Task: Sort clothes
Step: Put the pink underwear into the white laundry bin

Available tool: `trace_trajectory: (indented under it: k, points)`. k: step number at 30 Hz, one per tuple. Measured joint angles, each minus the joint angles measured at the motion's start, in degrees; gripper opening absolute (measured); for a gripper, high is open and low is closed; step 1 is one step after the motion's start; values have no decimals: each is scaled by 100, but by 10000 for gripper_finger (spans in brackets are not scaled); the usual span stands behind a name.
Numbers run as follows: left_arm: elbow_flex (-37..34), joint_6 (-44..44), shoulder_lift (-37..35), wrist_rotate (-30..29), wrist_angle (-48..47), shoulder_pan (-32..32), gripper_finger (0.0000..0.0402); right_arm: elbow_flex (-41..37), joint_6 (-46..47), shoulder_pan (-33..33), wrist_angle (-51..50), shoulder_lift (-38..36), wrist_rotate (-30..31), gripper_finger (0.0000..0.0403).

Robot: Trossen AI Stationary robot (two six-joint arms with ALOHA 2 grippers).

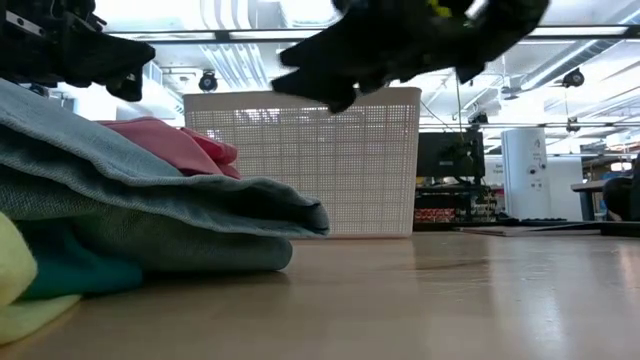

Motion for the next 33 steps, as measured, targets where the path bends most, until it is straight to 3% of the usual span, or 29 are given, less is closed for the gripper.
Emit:
trace_trajectory:
  k: [11,17,22,29,33]
  points:
    - [0,39,104,0,3,2,11,1687,19,-25,-1000,1617,-100,250]
    - [0,39,166,0,1,2,11,2558,158,-33,-2054,2215,-100,229]
    - [0,39,208,0,3,1,11,3202,146,-33,-2977,2586,-79,165]
    - [0,39,204,0,2,2,11,3318,-228,14,-4051,2278,25,17]
    - [0,31,208,0,3,2,11,3320,-283,88,-4966,1805,259,17]
